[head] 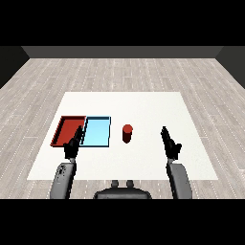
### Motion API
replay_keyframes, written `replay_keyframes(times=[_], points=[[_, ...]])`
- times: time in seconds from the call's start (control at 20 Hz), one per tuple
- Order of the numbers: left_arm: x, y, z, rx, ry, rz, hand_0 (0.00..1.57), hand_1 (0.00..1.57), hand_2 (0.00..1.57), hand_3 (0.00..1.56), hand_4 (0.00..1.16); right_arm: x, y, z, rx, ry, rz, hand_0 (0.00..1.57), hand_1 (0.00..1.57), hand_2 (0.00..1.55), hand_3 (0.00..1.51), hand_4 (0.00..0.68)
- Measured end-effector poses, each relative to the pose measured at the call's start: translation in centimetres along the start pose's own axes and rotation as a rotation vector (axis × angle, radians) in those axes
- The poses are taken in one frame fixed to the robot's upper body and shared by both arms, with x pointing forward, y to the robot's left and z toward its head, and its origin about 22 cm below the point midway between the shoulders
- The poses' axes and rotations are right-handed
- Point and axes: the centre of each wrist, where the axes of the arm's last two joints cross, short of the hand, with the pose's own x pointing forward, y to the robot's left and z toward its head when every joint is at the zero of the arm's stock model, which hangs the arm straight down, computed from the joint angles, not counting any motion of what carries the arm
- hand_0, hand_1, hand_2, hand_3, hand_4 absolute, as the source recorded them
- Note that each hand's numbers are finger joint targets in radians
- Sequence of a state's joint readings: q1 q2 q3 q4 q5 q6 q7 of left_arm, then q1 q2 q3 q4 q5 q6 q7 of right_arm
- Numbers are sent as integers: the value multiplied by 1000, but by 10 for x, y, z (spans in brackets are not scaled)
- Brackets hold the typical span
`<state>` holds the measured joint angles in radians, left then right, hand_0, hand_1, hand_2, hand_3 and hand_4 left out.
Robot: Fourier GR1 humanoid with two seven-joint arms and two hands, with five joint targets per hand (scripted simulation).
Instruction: Pick the red can and put it in the red box
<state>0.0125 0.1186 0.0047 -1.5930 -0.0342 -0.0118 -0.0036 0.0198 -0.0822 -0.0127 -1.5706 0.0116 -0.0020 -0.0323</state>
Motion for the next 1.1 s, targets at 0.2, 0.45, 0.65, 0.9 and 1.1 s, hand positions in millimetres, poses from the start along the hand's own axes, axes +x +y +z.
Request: replay_keyframes(times=[0.2,0.45,0.65,0.9,1.1], points=[[0,-3,-1,-7,-5,17,0,0,0,0,0,2,-5,-1,1,-11,-8,0,0,0,0,0],[17,-10,-7,-7,-226,99,0,0,0,0,0,19,-9,-10,43,-170,-51,0,0,0,0,0],[12,-11,-7,3,-373,147,0,0,0,0,0,14,-13,-4,71,-280,-88,0,0,0,0,0],[6,-13,4,6,-440,168,0,0,0,0,0,9,-14,-1,75,-326,-102,0,0,0,0,0],[1,-15,-1,9,-454,172,0,0,0,0,0,10,-16,-7,76,-336,-105,0,0,0,0,0]])
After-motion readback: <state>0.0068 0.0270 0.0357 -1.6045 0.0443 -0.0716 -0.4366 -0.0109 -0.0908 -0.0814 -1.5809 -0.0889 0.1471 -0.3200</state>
